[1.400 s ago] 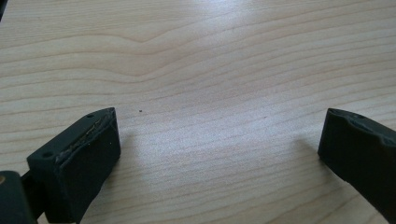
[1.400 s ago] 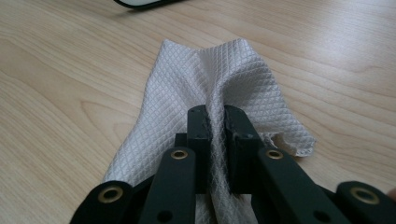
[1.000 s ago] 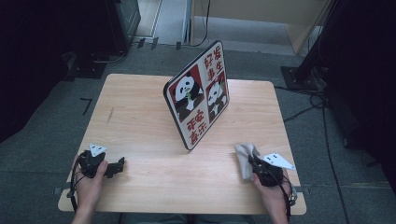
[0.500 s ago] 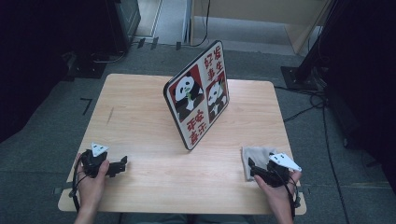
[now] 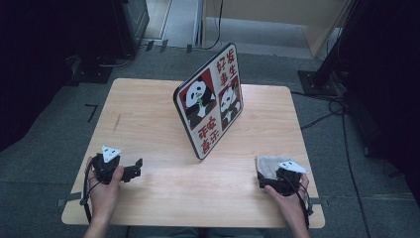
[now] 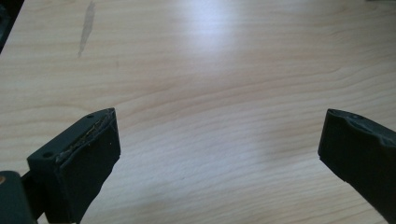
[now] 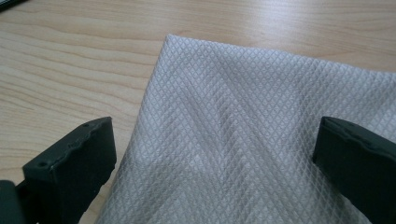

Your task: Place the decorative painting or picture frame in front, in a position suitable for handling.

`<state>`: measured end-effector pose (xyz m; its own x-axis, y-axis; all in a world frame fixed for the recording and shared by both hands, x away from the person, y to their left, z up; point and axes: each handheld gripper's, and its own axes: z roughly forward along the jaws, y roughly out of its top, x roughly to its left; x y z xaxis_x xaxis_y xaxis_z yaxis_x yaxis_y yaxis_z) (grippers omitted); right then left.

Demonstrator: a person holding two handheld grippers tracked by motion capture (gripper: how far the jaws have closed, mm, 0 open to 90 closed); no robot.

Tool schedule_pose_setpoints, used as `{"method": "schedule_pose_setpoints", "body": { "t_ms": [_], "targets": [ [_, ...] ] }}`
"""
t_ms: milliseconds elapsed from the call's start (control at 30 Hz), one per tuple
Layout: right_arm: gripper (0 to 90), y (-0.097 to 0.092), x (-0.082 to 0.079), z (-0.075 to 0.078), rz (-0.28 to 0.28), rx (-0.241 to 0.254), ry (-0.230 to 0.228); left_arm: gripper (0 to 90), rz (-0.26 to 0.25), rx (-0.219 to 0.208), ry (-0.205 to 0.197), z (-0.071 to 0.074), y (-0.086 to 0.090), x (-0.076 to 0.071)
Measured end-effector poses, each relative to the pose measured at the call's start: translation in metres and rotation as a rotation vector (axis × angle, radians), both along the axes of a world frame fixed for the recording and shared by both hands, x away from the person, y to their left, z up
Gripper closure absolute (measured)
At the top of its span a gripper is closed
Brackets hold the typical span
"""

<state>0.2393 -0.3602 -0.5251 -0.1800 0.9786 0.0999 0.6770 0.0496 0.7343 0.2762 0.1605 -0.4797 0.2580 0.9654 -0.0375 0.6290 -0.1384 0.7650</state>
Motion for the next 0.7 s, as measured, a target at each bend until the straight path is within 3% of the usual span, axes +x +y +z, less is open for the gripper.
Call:
{"method": "schedule_pose_setpoints", "body": {
  "t_ms": [100, 233, 700],
  "targets": [
    [0.0, 0.002, 0.000, 0.000, 0.003, -0.020, 0.005, 0.0, -0.031, -0.005, -0.006, 0.005, -0.009, 0.002],
    [0.0, 0.009, 0.001, -0.001, 0.009, -0.094, 0.015, 0.0, -0.058, -0.043, -0.017, 0.011, -0.018, 0.003],
    [0.0, 0.009, 0.001, -0.001, 0.007, -0.093, 0.015, 0.0, -0.107, -0.080, -0.057, 0.029, -0.044, 0.012]
  ]
}}
